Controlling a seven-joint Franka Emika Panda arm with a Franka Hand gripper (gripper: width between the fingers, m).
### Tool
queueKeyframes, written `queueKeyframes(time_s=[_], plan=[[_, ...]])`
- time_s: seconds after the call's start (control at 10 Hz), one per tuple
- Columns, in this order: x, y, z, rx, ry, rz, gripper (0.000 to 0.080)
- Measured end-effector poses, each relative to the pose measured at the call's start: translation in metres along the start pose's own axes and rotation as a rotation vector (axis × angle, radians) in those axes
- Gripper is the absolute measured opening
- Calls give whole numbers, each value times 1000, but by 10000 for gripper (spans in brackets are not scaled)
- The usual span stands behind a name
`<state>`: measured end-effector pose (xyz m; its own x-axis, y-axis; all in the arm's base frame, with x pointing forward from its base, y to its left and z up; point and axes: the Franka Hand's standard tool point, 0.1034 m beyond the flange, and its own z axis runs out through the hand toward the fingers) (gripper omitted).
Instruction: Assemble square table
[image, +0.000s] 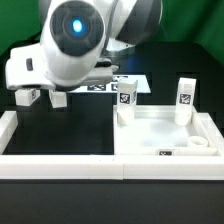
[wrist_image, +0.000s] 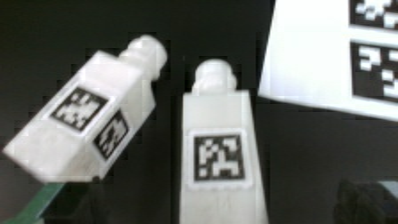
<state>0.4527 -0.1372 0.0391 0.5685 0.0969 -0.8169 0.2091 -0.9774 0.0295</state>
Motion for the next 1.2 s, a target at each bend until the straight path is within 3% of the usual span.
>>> queueKeyframes(time_s=[0.1,0.3,1.2], plan=[[1,-1,3,8,-81,3,648],[7,-1,7,8,-124,-9,648],[23,3,21,-5,-87,-14,648]])
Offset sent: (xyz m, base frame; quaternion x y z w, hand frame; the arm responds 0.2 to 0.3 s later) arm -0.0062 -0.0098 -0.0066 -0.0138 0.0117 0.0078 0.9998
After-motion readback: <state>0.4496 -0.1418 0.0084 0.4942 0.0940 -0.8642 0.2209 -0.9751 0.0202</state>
